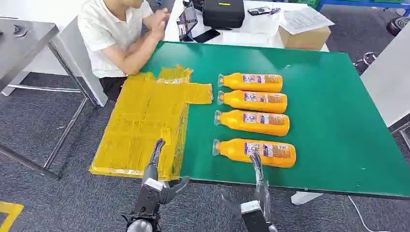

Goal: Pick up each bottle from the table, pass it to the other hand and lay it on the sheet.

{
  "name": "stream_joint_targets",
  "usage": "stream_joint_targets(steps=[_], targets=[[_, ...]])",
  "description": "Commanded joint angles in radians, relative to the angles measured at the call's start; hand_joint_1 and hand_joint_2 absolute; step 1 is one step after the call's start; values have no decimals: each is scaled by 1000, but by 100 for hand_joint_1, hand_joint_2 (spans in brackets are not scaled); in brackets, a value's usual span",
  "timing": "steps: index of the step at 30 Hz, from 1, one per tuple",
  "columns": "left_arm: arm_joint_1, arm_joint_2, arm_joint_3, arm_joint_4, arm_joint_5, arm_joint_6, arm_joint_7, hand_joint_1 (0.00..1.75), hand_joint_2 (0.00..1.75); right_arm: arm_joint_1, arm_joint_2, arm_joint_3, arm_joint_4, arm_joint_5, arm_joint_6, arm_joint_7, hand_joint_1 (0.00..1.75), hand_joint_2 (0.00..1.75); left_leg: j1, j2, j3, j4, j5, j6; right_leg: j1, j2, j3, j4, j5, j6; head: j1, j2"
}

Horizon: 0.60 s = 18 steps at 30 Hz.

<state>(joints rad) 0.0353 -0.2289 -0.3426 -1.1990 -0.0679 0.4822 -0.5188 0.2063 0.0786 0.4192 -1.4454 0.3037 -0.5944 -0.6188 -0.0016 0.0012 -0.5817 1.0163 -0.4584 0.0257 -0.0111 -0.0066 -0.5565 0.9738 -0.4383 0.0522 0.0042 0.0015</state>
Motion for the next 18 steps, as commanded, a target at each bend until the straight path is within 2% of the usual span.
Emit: stream_joint_targets(steps=[1,2,4,6,9,12,15,18], targets=[[-36,38,-46,46,-15,-21,20,0,175,-39,-49,-74,69,242,-104,62,0,175,0,0,2,-1,0,-1,0,0,2,-1,0,-1,0,0],[-52,41,-60,63,-26,-39,32,0,175,-47,-53,-159,79,431,-104,116,0,175,0,0,4,-2,0,-1,0,0,3,-2,0,-2,0,0],[-82,32,-64,93,-30,-55,33,0,175,-82,-82,-227,107,517,-104,134,0,175,0,-1,2,-2,1,-1,0,-1,2,-2,0,-1,0,0],[-97,24,-63,106,-28,-66,33,0,175,-110,-114,-236,138,502,-104,133,0,175,0,-2,3,-2,1,-1,0,-1,3,-2,1,-1,0,0],[-110,17,-68,107,-28,-83,34,0,175,-155,-173,-262,185,636,-104,219,0,175,0,-1,3,-2,1,-1,0,0,3,-2,1,-1,0,0],[-123,10,-69,119,-37,-96,44,0,175,-209,-218,-257,227,698,-104,275,0,175,-1,0,3,-2,1,-1,0,1,3,-2,1,-1,0,0],[-128,6,-71,122,-40,-99,46,0,175,-245,-228,-251,246,711,-91,290,0,175,-2,1,3,-1,1,0,-1,1,3,-2,2,0,0,0],[-127,5,-78,113,-42,-110,47,0,175,-312,-239,-220,330,716,-13,334,0,175,-2,2,3,-1,1,0,-1,2,2,-1,2,0,0,0]])
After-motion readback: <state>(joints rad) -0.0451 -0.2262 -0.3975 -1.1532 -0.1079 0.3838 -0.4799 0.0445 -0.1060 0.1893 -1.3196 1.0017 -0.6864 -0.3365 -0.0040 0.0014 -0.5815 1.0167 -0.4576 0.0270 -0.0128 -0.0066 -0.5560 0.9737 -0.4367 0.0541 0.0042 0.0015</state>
